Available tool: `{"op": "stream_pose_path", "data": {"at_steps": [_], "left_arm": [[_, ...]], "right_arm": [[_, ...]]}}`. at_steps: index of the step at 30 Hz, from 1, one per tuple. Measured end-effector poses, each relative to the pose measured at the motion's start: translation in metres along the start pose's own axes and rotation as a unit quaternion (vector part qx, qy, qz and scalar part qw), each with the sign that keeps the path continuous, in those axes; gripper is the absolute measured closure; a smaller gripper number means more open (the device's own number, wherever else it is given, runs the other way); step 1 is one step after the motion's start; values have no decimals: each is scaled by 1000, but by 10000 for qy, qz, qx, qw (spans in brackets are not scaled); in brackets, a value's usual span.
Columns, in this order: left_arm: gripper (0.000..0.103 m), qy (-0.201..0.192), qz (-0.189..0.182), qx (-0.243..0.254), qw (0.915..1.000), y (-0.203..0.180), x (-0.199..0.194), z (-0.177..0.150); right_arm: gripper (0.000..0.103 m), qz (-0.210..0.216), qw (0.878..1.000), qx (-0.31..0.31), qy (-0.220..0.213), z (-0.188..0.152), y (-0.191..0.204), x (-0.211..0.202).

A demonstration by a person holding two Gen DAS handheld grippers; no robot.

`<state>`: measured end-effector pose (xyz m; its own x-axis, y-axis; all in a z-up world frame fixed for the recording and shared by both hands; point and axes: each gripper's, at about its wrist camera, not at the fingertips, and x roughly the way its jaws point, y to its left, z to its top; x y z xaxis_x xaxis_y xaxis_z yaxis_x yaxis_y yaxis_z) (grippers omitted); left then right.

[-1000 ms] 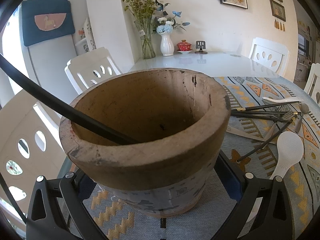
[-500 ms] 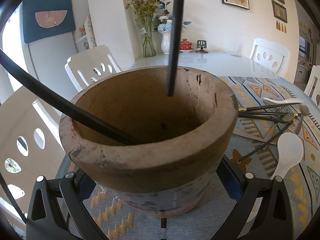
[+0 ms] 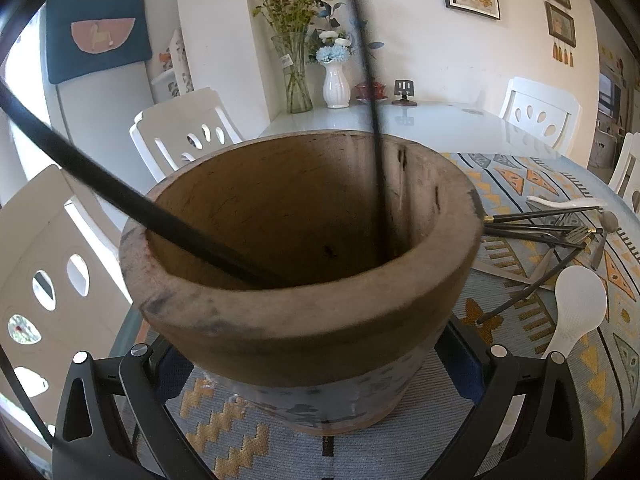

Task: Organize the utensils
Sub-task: 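Lift the chopstick and insert it into the wooden holder with the right gripper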

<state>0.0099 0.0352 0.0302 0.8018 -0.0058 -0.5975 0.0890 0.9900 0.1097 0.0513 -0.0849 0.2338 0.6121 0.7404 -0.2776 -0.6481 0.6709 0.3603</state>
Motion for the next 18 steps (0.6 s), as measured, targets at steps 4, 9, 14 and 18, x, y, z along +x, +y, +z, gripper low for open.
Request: {"op": "stream_pose_path", "data": {"at_steps": [4, 9, 14, 18], "left_arm": [[1, 12, -6, -6, 10000, 1, 1, 1], [1, 18, -12, -2, 10000, 2, 1, 1], [1, 23, -14, -2, 10000, 3, 1, 1], [1, 30, -15, 2, 10000, 3, 1, 0]], "right_arm": [[69, -99, 9999, 94, -65, 0, -5, -4], [69, -186, 9991, 330, -165, 1, -18, -12], [69, -314, 9973, 625, -228, 1, -36, -20], [69, -428, 9956, 813, -162, -2, -52, -24]]}}
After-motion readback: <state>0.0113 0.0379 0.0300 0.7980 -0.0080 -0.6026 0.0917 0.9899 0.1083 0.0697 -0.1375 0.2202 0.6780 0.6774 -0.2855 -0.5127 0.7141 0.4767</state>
